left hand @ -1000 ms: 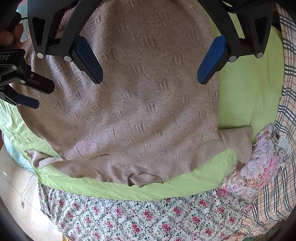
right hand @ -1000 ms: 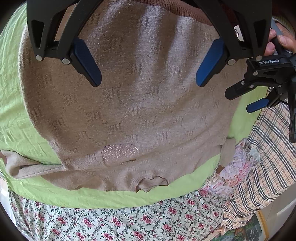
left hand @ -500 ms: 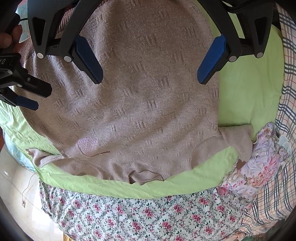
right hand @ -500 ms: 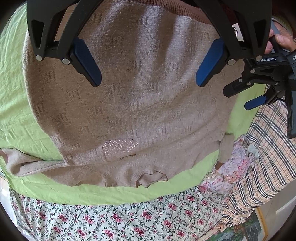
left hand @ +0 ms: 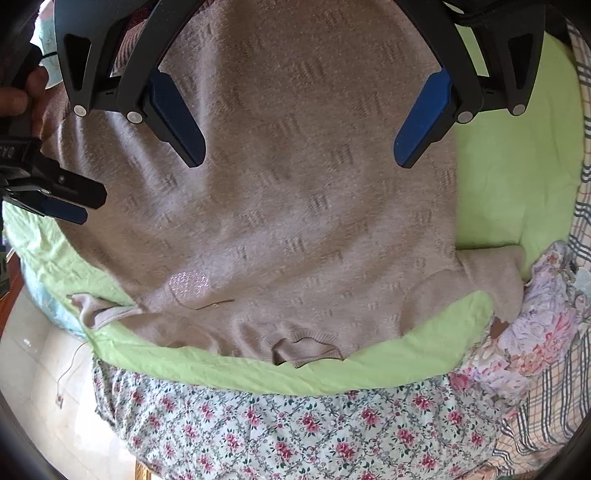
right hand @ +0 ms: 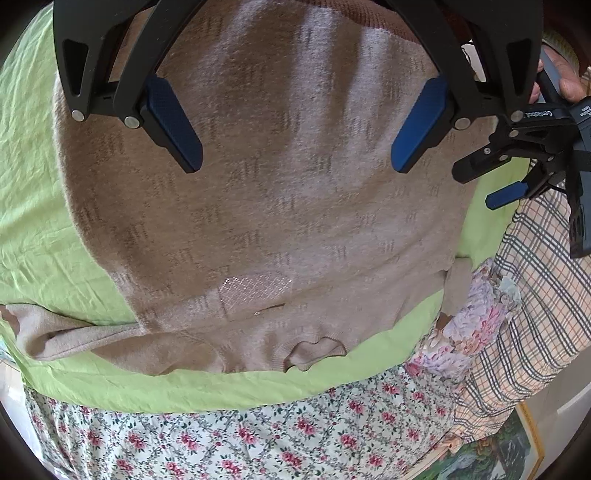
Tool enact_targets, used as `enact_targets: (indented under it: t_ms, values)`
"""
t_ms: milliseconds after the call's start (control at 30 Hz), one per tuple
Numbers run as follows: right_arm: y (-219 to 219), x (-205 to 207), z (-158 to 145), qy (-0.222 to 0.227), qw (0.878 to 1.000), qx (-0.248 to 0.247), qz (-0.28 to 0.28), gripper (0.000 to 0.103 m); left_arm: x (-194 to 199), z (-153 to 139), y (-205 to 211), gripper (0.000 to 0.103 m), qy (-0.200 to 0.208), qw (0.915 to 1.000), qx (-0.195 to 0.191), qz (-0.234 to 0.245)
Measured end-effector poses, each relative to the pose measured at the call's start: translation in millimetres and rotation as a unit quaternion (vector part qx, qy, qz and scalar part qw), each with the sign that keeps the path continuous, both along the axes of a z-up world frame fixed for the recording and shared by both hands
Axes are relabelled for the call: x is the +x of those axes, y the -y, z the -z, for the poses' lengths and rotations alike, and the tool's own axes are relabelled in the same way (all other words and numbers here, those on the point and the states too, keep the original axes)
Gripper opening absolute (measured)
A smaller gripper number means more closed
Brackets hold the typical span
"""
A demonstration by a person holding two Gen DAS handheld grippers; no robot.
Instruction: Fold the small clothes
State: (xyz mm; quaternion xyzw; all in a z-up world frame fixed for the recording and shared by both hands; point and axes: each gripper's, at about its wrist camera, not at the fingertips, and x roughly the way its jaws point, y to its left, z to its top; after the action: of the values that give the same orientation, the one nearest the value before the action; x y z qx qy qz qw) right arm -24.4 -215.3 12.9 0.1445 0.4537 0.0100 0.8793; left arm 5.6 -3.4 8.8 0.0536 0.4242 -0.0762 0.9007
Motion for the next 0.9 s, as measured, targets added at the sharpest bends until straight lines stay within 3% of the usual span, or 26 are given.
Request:
enact_targets:
  t_ms: [267, 433, 600, 900]
  values:
    - [50.4, 4.3, -10.2, 0.004, 0.999, 0.025, 0.044, 0.101, 23.3, -1.4, -0.4, 0.102, -0.015, 0.9991, -0.039, 0.006]
    - [124.4, 7.5, -24.2, 0.019, 0.992, 0.047, 0.118, 0.101, 38.3, -2.7, 1.7, 0.102, -0.023, 0.9984, -0.05, 0.009]
    - [218.4, 14.2, -35.3, 0.031, 0.976, 0.066, 0.204, 0.101, 55.9, 2.5, 6.1, 0.102, -0.043, 0.9976, -0.052, 0.012]
    - [383.6, 82.9, -53.6, 0.007, 0.938, 0.048, 0.343, 0.095, 86.0, 14.7, 18.0, 0.102, -0.067, 0.9964, -0.05, 0.016]
